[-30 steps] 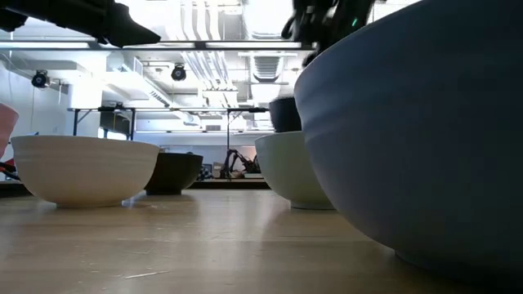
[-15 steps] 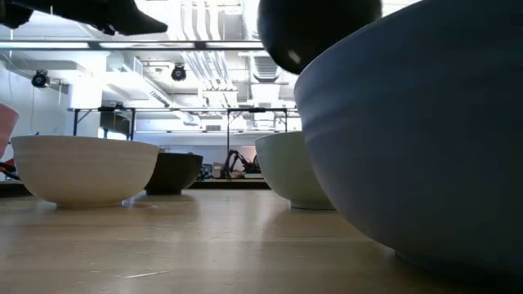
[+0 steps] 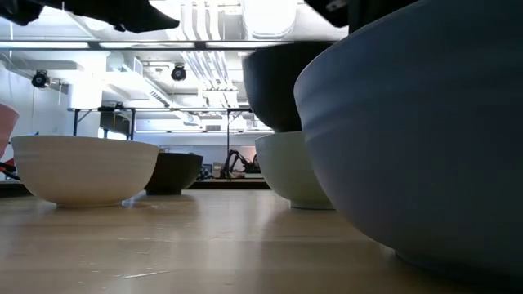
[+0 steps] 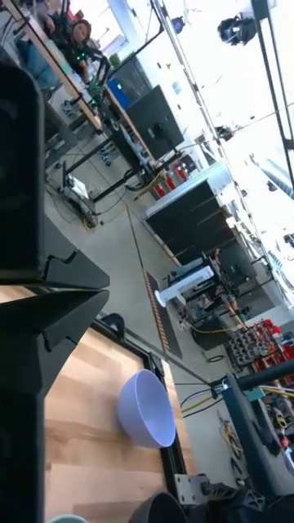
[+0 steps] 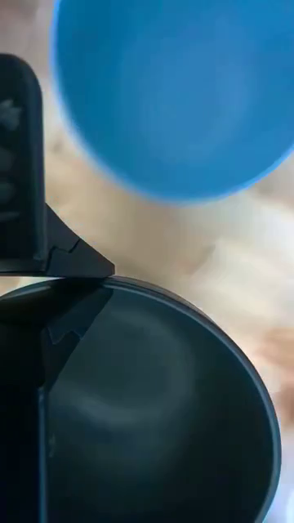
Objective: Nest bowls inside each other
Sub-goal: Stack the middle black bowl on the green bowl
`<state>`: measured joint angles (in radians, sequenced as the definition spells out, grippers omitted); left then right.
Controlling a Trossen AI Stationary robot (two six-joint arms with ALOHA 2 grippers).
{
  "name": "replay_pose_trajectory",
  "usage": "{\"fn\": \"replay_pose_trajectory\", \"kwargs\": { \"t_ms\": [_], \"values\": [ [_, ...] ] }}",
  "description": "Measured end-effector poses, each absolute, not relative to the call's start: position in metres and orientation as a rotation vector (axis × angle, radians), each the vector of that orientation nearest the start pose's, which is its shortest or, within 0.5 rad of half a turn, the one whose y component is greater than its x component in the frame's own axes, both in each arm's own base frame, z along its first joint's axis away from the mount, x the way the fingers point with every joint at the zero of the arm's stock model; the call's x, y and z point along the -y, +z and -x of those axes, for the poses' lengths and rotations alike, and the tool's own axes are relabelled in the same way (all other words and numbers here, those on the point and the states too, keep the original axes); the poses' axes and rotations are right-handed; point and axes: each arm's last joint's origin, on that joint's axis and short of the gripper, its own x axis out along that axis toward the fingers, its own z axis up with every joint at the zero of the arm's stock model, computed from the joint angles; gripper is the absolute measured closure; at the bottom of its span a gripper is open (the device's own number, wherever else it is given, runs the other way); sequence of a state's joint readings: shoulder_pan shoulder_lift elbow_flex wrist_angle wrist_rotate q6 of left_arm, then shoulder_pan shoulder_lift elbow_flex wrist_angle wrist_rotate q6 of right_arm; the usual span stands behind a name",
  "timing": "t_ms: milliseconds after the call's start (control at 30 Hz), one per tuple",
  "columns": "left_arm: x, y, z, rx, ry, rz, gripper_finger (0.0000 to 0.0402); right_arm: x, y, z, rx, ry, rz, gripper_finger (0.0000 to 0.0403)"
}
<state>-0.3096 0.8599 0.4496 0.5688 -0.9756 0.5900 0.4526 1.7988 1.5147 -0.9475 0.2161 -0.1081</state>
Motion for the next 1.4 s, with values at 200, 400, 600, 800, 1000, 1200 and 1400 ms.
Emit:
{"fn": "replay_pose_trajectory", "kwargs": {
  "t_ms": [200,400,600,800,1000,1200,1400],
  "values": [
    [0.032,0.274,-0.178,-0.068,0.680,-0.469,0.0402,-0.154,0.250,-0.336,-1.275,0.224,0.555,0.0390],
    [0.032,0.275,-0.177,-0.064,0.681,-0.465,0.0402,-0.146,0.244,-0.338,-1.292,0.199,0.532,0.0390],
    [0.032,0.274,-0.178,-0.071,0.679,-0.469,0.0402,-0.137,0.237,-0.338,-1.325,0.198,0.498,0.0390],
    [0.032,0.274,-0.179,-0.072,0.679,-0.470,0.0402,-0.129,0.227,-0.342,-1.319,0.244,0.432,0.0390],
    [0.032,0.274,-0.178,-0.071,0.679,-0.470,0.0402,-0.126,0.220,-0.342,-1.292,0.298,0.411,0.0390],
    [0.032,0.274,-0.178,-0.071,0.679,-0.469,0.0402,-0.126,0.213,-0.345,-1.242,0.310,0.411,0.0390],
    [0.032,0.273,-0.179,-0.072,0.679,-0.470,0.0402,-0.124,0.211,-0.346,-1.232,0.307,0.406,0.0390]
  ]
}}
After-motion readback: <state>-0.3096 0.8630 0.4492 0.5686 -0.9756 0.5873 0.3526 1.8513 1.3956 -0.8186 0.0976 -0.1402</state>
